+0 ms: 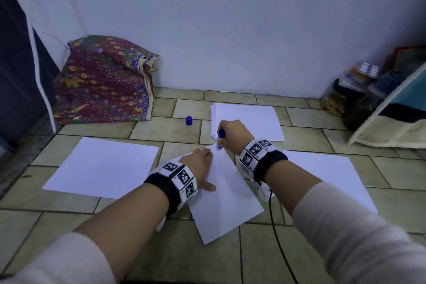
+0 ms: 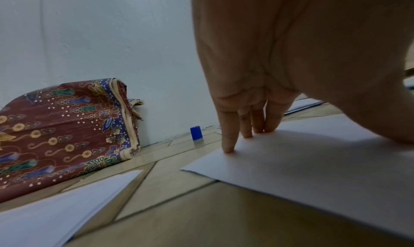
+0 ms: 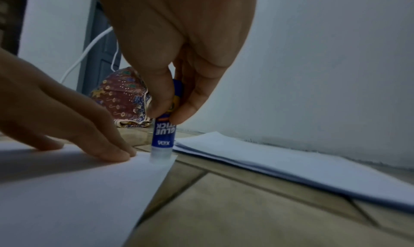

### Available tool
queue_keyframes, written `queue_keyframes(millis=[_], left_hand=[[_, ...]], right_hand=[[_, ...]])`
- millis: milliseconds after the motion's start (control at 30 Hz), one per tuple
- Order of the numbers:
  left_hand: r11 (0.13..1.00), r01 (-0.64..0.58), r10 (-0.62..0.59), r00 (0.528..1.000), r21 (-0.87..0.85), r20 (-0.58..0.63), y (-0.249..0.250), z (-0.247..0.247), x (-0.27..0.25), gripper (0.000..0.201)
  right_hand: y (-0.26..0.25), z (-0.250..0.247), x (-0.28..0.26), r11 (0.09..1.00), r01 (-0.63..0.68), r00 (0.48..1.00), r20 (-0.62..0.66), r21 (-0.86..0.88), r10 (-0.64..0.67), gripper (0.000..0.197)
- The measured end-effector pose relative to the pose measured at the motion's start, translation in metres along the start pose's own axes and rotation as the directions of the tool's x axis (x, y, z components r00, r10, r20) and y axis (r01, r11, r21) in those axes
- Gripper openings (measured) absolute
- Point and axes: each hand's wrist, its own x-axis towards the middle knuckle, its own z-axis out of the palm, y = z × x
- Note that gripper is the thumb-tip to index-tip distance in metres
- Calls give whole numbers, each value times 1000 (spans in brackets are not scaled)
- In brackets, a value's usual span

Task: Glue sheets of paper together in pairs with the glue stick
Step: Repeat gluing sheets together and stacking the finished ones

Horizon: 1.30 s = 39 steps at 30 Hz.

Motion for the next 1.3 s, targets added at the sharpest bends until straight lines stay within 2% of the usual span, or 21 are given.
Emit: queue_keyframes(millis=[133,267,600,867,1000,1167,1300], left_hand=[[1000,5,-4,1000,-21,7,0,-2,-1,99],[1000,7,-7,1000,-4,0,1,-2,-1,97],[999,41,-41,999,25,17,3,-2,4,100],[999,51,-52,998,6,22,2,0,6,101],[999,51,-51,998,-7,24,1,0,8,101],[997,68,-67,997,-22,33,1,-2,8,105],[994,113,-113,993,6,42,4,-1,8,104]], right_hand=[[-4,-10,-5,991,54,997,68,-123,-46,28],[-3,-15,-19,982,94,991,111,-165,-76,26],[18,-15,-71,986,128,984,141,-111,-112,23],[36,-18,-107,984,160,963,230,-82,-138,17],[49,-17,-125,980,188,955,244,-66,-167,20],[56,-14,-137,972,215,954,231,-91,-189,20],[57,-19,-137,965,240,941,270,-100,-206,19]])
